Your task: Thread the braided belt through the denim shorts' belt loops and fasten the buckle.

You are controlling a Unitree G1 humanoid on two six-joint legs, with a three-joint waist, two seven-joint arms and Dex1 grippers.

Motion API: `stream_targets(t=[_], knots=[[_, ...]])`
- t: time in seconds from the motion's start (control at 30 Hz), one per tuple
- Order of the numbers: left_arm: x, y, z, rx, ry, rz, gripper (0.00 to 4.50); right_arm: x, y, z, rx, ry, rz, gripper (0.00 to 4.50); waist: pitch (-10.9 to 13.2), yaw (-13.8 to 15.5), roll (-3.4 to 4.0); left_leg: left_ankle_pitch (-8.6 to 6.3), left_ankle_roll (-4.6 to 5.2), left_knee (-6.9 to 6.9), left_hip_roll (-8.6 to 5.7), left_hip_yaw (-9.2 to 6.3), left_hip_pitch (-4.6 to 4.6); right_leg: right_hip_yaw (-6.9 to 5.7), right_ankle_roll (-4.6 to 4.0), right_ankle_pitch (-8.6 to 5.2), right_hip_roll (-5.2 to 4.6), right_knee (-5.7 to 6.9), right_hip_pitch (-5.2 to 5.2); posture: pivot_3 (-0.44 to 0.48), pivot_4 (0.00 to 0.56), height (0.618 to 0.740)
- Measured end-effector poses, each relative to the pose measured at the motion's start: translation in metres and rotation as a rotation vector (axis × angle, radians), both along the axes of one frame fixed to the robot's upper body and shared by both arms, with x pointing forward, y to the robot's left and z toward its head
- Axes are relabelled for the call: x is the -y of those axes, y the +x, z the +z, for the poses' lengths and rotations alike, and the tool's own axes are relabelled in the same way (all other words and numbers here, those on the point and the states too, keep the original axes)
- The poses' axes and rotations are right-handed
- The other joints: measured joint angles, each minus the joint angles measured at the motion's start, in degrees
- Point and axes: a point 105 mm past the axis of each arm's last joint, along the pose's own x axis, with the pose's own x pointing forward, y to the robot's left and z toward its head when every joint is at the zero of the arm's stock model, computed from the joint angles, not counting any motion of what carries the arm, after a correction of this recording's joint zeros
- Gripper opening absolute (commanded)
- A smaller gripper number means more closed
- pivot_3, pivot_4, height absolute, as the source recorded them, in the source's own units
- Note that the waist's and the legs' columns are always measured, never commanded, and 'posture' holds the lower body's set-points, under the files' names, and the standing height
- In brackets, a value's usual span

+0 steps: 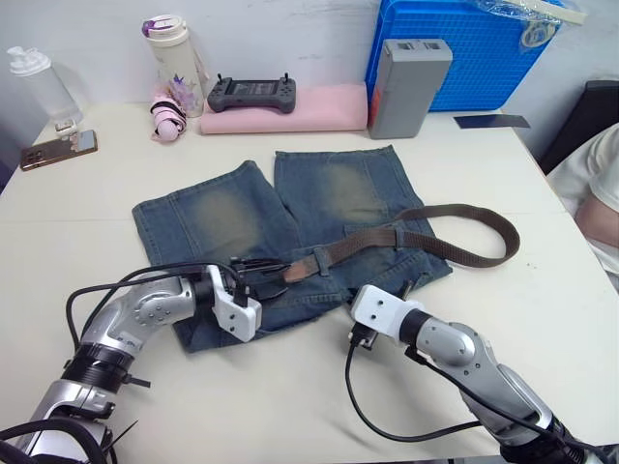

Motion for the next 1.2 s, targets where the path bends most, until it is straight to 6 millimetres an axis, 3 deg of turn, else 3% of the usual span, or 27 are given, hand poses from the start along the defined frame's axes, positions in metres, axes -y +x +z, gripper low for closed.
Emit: stream_targets(t=[0.1, 0.23, 0.67, 0.73, 0.93, 1.07, 1.2], knots=[[0.000, 0.004, 0.000, 0.013, 0.001, 0.003, 1.89, 0.000, 0.000, 0.000, 0.001, -0.002, -0.002, 0.00, 0.0, 0.0, -0.01, 0.00, 0.00, 0.00, 0.00, 0.00, 0.00, 0.00, 0.00, 0.00, 0.00, 0.00, 0.00, 0.000, 0.150, 0.724], [0.001, 0.003, -0.001, 0.012, -0.002, -0.004, 0.12, 0.000, 0.000, 0.000, 0.000, -0.001, -0.008, 0.00, 0.0, 0.0, -0.04, 0.00, 0.00, 0.00, 0.00, -0.01, 0.00, 0.00, 0.00, 0.00, -0.01, -0.01, 0.01, 0.000, 0.150, 0.724], [0.001, 0.007, 0.004, 0.068, 0.006, 0.000, 0.05, 0.004, 0.000, 0.000, -0.008, 0.010, -0.043, 0.00, 0.0, 0.1, -0.05, 0.00, 0.00, 0.00, 0.00, 0.00, -0.01, -0.01, 0.00, 0.00, -0.02, -0.01, 0.01, 0.000, 0.150, 0.724], [-0.006, 0.000, 0.004, 0.073, 0.018, -0.006, 0.05, 0.019, 0.005, 0.002, -0.002, 0.004, -0.098, 0.00, 0.0, 0.1, -0.05, -0.01, 0.02, 0.00, 0.00, -0.01, -0.01, 0.01, 0.00, 0.00, -0.04, -0.02, 0.01, 0.000, 0.150, 0.724], [-0.039, -0.017, 0.004, 0.057, 0.050, 0.017, 0.05, 0.100, 0.025, 0.008, 0.033, -0.091, -0.364, 0.00, 0.0, 1.6, -0.06, -0.06, 0.11, 0.00, -0.07, -0.06, -0.01, -0.03, 0.02, 0.01, -0.15, -0.09, 0.07, 0.000, 0.150, 0.724], [-0.037, -0.026, 0.003, 0.040, 0.032, -0.003, 0.05, 0.123, 0.025, 0.009, 0.034, -0.117, -0.430, 0.00, 0.0, 1.7, -0.06, -0.08, 0.14, 0.00, -0.09, -0.06, -0.04, -0.05, 0.03, 0.01, -0.16, -0.11, 0.08, 0.000, 0.150, 0.724], [-0.029, -0.031, 0.007, 0.044, 0.003, -0.025, 0.05, 0.126, 0.026, 0.009, 0.033, -0.118, -0.439, 0.00, 0.0, 1.6, -0.06, -0.08, 0.14, 0.00, -0.09, -0.06, -0.03, -0.05, 0.03, 0.01, -0.14, -0.09, 0.07, 0.000, 0.150, 0.724]])
